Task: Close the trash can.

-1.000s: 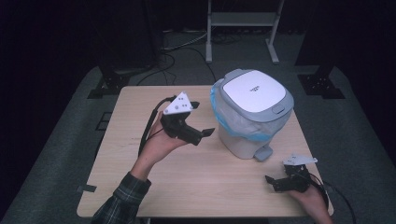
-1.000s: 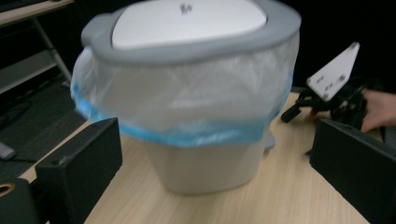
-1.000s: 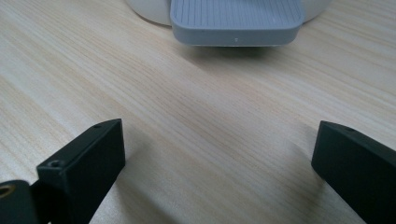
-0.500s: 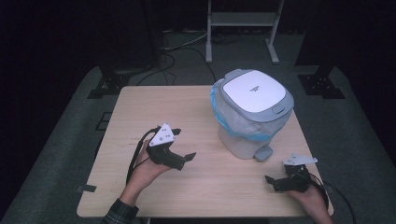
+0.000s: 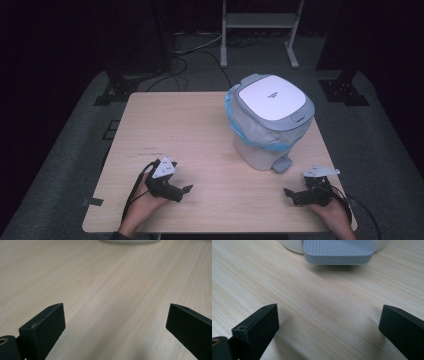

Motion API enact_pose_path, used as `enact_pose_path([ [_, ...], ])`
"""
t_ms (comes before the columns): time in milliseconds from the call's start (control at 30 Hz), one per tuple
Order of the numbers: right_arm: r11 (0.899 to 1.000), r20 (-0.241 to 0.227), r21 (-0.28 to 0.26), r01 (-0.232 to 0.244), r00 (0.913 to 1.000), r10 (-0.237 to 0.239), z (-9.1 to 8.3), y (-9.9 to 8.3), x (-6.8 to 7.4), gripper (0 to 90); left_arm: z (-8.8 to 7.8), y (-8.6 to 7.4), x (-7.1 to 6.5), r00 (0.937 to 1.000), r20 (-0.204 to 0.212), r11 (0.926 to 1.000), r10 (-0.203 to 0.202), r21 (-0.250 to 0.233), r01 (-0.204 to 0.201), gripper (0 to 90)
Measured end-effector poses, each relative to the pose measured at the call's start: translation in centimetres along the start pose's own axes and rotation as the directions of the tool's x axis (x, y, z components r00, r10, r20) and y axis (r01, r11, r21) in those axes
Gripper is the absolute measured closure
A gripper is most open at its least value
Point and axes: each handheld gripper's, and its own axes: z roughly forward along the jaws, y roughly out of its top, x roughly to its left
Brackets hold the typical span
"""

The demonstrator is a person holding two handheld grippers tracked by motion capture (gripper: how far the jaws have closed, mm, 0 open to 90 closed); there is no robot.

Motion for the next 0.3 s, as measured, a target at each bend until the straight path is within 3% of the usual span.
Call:
enact_pose_path([
  [100, 1.000, 0.000, 0.000, 0.000, 1.0000, 0.000, 0.0, 0.0, 0.0, 1.6, 0.4, -1.2, -0.2, 1.0000, -0.002, 0.9991, 0.001, 0.042, -0.001, 1.5],
  [300, 1.000, 0.000, 0.000, 0.000, 1.0000, 0.000, 0.0, 0.0, 0.0, 1.6, 0.8, -1.7, -0.4, 0.9999, -0.010, 0.9968, 0.012, 0.079, -0.012, 0.0],
])
